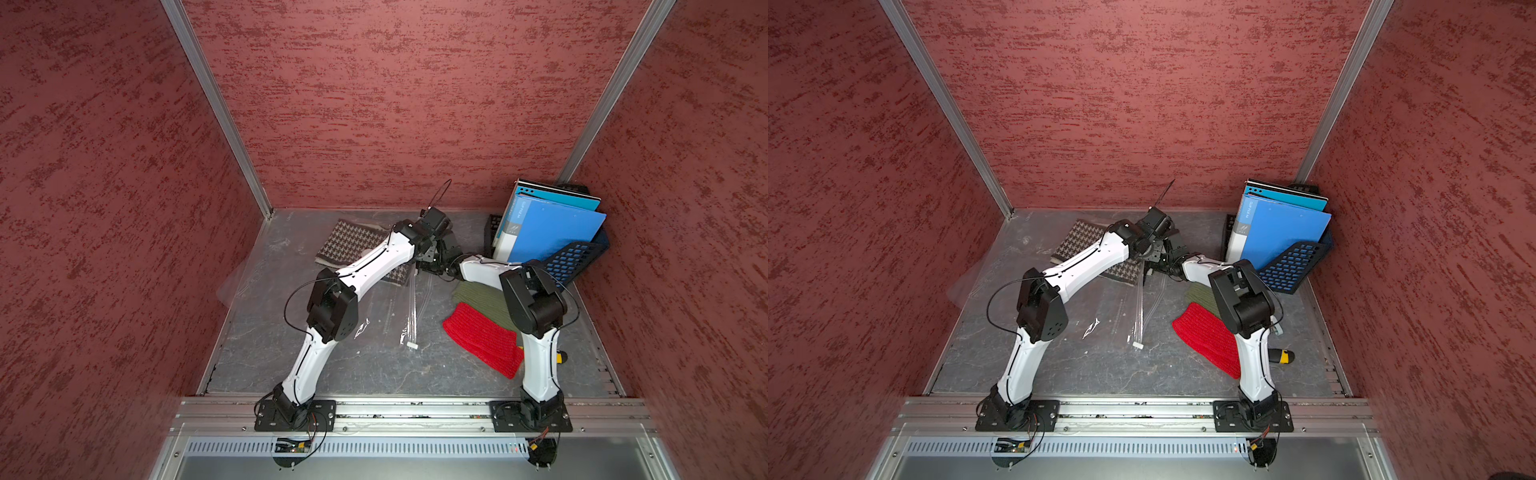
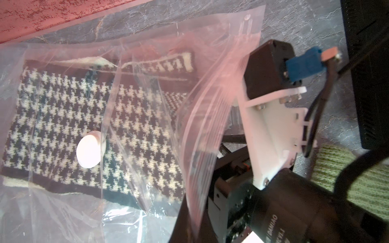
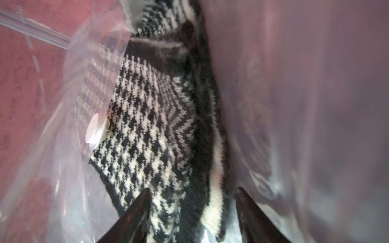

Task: Take the scarf out of the vacuum bag
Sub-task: Take out the scarf from the vacuum bag.

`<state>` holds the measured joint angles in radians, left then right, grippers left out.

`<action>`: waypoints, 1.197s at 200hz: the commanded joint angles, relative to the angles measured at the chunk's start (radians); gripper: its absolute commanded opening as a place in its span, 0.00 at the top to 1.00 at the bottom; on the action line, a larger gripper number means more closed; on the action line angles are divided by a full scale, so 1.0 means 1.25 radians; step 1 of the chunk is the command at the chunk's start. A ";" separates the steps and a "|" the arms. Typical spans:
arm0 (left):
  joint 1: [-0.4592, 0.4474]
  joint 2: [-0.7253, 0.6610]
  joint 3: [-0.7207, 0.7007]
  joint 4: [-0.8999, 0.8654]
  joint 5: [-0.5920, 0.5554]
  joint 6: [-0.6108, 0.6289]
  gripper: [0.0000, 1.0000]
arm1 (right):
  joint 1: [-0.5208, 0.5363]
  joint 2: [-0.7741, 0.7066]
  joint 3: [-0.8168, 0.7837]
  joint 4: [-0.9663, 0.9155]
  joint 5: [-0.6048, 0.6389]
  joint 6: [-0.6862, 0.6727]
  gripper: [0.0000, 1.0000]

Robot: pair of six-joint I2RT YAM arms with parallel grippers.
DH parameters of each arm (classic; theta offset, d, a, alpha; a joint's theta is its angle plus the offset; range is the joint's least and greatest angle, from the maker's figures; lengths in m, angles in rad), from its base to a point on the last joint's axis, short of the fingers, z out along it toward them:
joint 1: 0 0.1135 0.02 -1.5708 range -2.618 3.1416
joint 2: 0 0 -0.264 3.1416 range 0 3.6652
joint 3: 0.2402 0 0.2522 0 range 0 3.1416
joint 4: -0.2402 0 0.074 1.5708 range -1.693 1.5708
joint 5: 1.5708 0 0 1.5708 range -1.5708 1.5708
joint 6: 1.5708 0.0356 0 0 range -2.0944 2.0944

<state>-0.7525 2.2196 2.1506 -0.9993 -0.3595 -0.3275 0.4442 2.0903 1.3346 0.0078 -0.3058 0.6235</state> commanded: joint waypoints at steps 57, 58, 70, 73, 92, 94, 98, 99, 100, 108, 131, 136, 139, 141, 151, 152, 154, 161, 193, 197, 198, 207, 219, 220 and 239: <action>-0.016 0.004 0.022 0.024 0.024 0.017 1.00 | 0.016 0.107 0.051 0.109 -0.164 0.057 0.37; -0.016 0.004 0.023 0.023 0.024 0.018 1.00 | 0.016 0.109 0.052 0.110 -0.167 0.058 0.37; -0.016 0.002 0.022 0.024 0.025 0.019 1.00 | 0.018 0.127 0.060 0.128 -0.190 0.072 0.39; -0.016 0.001 0.022 0.024 0.024 0.019 1.00 | 0.018 0.130 0.059 0.133 -0.193 0.075 0.40; -0.016 -0.001 0.022 0.023 0.022 0.019 1.00 | 0.020 0.146 0.064 0.163 -0.217 0.094 0.51; -0.017 0.000 0.021 0.023 0.021 0.020 1.00 | 0.021 0.148 0.065 0.167 -0.220 0.096 0.54; -0.016 -0.001 0.021 0.023 0.020 0.019 1.00 | 0.022 0.152 0.067 0.172 -0.227 0.100 0.59; -0.016 -0.002 0.021 0.023 0.020 0.019 1.00 | 0.021 0.154 0.068 0.173 -0.228 0.101 0.60; -0.016 -0.002 0.022 0.023 0.021 0.020 1.00 | 0.021 0.154 0.070 0.174 -0.229 0.102 0.61; -0.015 -0.002 0.021 0.023 0.023 0.020 1.00 | 0.023 0.160 0.076 0.174 -0.235 0.104 0.70; -0.014 -0.005 0.017 0.022 0.018 0.021 1.00 | 0.026 0.159 0.072 0.183 -0.230 0.105 0.95; -0.013 -0.007 0.015 0.022 0.018 0.021 1.00 | 0.026 0.156 0.068 0.182 -0.224 0.104 1.00; -0.013 -0.007 0.014 0.023 0.018 0.020 1.00 | 0.026 0.151 0.064 0.181 -0.219 0.103 1.00; -0.013 -0.008 0.013 0.024 0.017 0.021 1.00 | 0.027 0.150 0.060 0.181 -0.215 0.102 1.00; -0.013 -0.011 0.006 0.027 0.018 0.020 1.00 | 0.026 0.132 0.038 0.187 -0.199 0.100 1.00; -0.013 -0.012 0.006 0.027 0.018 0.020 1.00 | 0.026 0.129 0.037 0.188 -0.197 0.101 1.00; -0.013 -0.012 0.004 0.028 0.018 0.020 1.00 | 0.026 0.125 0.031 0.189 -0.192 0.101 1.00; -0.013 -0.012 -0.001 0.032 0.018 0.020 1.00 | 0.025 0.108 0.011 0.194 -0.177 0.101 1.00; -0.013 -0.009 -0.007 0.034 0.019 0.012 1.00 | 0.026 0.000 -0.106 0.224 -0.090 0.115 1.00; -0.012 -0.009 -0.008 0.035 0.019 0.011 1.00 | 0.026 -0.019 -0.124 0.227 -0.077 0.115 1.00; -0.013 -0.009 -0.008 0.035 0.019 0.011 1.00 | 0.026 -0.024 -0.128 0.227 -0.073 0.115 1.00; -0.012 -0.009 -0.012 0.038 0.020 0.010 1.00 | 0.026 -0.065 -0.163 0.216 -0.035 0.113 1.00; -0.013 -0.009 -0.013 0.037 0.020 0.012 1.00 | 0.026 -0.115 -0.194 0.192 0.000 0.102 1.00; -0.013 -0.009 -0.013 0.037 0.019 0.013 1.00 | 0.026 -0.117 -0.196 0.189 0.004 0.099 1.00; -0.010 -0.008 -0.015 0.040 0.020 0.015 1.00 | 0.027 -0.203 -0.226 0.105 0.092 0.070 1.00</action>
<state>-0.7856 2.1910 2.1506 -0.9680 -0.3126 -0.3138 0.4633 1.9961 1.0687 0.1928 -0.3725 0.7547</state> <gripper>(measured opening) 0.051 0.050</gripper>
